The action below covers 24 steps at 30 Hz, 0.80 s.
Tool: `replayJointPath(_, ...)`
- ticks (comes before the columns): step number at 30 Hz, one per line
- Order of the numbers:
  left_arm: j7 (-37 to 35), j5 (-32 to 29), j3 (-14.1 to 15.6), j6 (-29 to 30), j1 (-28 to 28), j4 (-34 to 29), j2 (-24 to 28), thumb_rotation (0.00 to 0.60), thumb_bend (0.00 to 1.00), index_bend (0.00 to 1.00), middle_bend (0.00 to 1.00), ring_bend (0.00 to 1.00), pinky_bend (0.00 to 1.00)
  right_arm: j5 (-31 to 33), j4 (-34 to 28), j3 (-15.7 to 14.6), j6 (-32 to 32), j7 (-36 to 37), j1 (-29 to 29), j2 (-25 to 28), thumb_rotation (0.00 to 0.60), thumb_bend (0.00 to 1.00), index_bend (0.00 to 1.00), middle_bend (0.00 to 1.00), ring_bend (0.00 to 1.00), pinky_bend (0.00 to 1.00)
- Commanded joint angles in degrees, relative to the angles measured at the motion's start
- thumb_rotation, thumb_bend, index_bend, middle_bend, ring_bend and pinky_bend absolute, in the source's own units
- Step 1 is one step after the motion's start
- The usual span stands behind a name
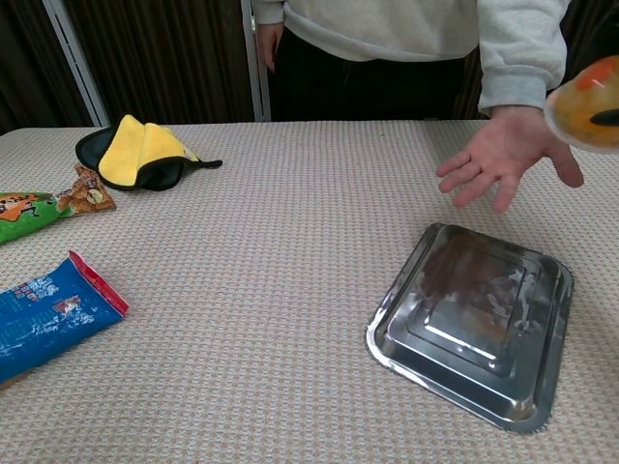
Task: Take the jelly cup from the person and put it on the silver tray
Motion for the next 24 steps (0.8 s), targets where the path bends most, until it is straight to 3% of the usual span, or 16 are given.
replayJointPath(1,0.3,-0.1,0.0,0.0,0.1,-0.1,-0.1,0.600,0.00,0.02,0.00,0.00,0.00,-0.7,-0.2,-2.1,0.8,2.9,-3.0,2.1,0.600,0.25,0.72,0.59,0.52,0.64)
replayJointPath(7,0.9,-0.3,-0.2,0.1,0.2,-0.2,-0.2,0.600,0.00,0.02,0.00,0.00,0.00,-1.8,1.7,-5.9,-0.4,5.4,-6.1,2.0,0.600,0.25,0.72,0.59,0.52,0.64)
replayJointPath(15,1.4,-0.4,-0.2,0.1,0.2,-0.3,-0.3,0.600,0.00,0.02,0.00,0.00,0.00,-4.8,4.0,-10.8,-4.3,2.4,-6.4,-1.4,0.600,0.25,0.72,0.59,0.52,0.64)
replayJointPath(24,0.9,-0.6,-0.2,0.0,0.2,-0.3,-0.2,0.600,0.00,0.02,0.00,0.00,0.00,-3.4,6.7,-9.3,-6.3,0.4,-4.7,-9.0,0.600,0.25,0.70,0.57,0.50,0.64)
